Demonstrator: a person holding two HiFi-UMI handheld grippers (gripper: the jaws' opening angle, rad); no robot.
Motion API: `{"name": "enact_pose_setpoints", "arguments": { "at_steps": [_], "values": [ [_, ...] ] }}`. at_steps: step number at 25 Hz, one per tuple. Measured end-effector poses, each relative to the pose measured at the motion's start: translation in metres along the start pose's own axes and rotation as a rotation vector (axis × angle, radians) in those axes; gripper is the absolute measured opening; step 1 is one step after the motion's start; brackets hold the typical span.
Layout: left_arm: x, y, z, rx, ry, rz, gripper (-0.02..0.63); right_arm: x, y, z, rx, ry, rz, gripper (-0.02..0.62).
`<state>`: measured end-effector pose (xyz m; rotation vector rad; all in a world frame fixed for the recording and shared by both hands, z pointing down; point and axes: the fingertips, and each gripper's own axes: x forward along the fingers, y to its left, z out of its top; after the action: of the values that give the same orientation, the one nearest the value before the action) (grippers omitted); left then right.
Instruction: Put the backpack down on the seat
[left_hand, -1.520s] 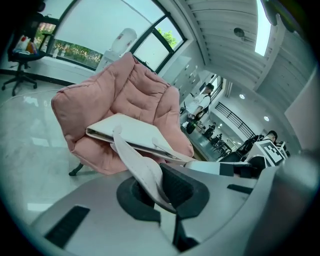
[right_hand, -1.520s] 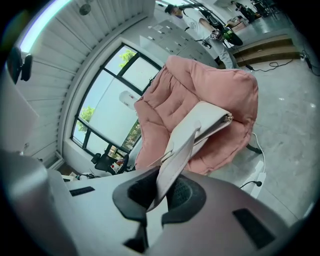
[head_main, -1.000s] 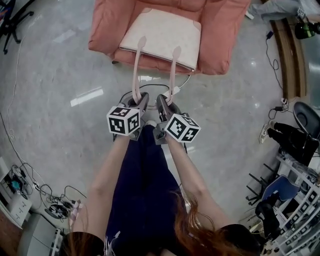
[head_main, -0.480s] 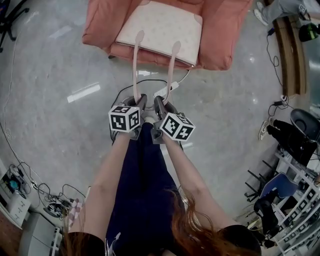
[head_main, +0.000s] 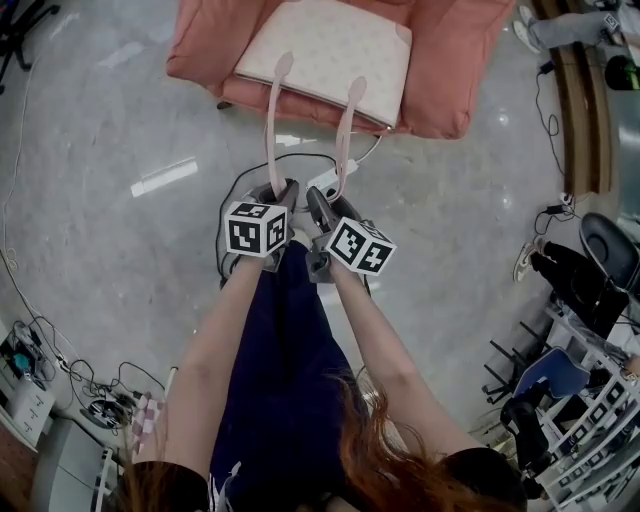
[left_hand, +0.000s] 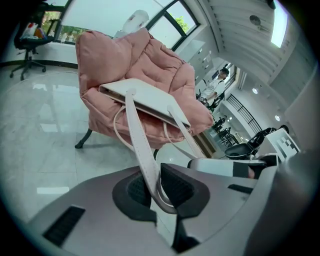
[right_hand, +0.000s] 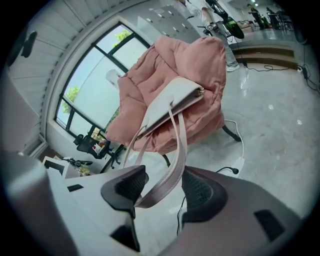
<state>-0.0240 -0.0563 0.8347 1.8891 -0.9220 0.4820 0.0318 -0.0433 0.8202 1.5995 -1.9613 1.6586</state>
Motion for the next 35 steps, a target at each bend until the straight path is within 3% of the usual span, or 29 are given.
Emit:
{"name": "enact_pose_setpoints", "arguments": {
  "at_steps": [2, 4, 11, 16, 26, 31, 35],
  "values": [
    [-0.001, 0.004, 0.0, 0.005, 0.006, 0.024, 0.036, -0.001, -0.005, -0.002, -0.007, 0.013, -0.021, 0.254],
    [0.0, 0.01, -0.003, -0.01, 0.038, 0.057, 0.278, -0.001, -0.008, -0.001, -0.015, 0.005, -0.038, 0.265],
    [-0.013, 0.027, 0.0, -0.012, 0.027, 0.17, 0.307, -0.006, -0.008, 0.0, -0.002, -0.001, -0.035, 0.272],
    [-0.023, 0.017, 0.004, -0.015, 0.011, 0.149, 0.308, -0.013, -0.002, -0.001, 0.012, -0.005, -0.026, 0.273],
    [-0.048, -0.016, 0.026, 0.066, 0.018, 0.113, 0.308, -0.037, 0.025, 0.018, -0.041, 0.0, 0.001, 0.272],
    [-0.062, -0.036, 0.053, 0.166, -0.024, 0.126, 0.307, -0.053, 0.036, 0.041, -0.042, -0.04, 0.001, 0.272],
    [-0.074, -0.058, 0.071, 0.199, -0.057, 0.115, 0.307, -0.073, 0.046, 0.054, -0.045, -0.07, 0.01, 0.272]
  ]
}}
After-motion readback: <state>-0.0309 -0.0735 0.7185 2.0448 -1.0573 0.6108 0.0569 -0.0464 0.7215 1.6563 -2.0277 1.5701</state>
